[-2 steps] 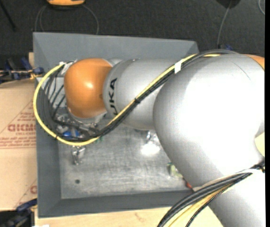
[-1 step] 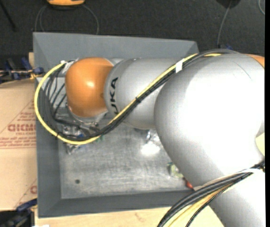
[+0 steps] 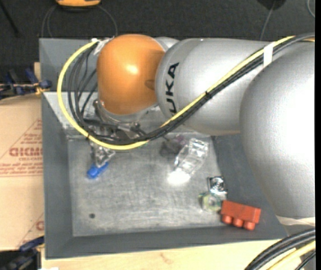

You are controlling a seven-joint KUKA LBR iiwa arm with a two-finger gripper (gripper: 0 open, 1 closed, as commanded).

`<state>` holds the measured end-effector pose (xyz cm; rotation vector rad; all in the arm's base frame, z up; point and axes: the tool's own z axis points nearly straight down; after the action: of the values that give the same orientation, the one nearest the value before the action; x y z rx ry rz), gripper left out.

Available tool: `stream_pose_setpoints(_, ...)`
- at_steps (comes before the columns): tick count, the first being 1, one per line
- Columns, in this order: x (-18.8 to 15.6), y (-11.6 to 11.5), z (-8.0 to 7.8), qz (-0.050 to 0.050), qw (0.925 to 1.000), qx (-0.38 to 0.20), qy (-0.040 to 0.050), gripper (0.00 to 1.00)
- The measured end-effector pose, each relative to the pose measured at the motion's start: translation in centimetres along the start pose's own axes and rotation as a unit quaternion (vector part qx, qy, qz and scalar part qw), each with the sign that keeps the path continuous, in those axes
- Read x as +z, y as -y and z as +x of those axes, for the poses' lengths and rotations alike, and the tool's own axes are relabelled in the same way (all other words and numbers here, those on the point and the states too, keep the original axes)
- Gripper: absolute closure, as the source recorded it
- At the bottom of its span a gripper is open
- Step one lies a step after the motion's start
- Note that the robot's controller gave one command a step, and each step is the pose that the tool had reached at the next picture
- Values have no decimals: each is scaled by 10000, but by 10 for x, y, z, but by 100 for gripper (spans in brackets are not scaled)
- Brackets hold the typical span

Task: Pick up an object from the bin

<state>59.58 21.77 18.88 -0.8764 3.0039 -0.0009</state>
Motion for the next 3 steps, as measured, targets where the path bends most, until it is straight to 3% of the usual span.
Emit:
stream_pose_setpoints(1,45,-31,84,-18,9841,1775,-74,100)
stream_pose_setpoints(2,52,-35,87,-16,9825,1861,-65,100)
stream_pose_setpoints(3,49,-22,80,-2,9832,1825,-37,100)
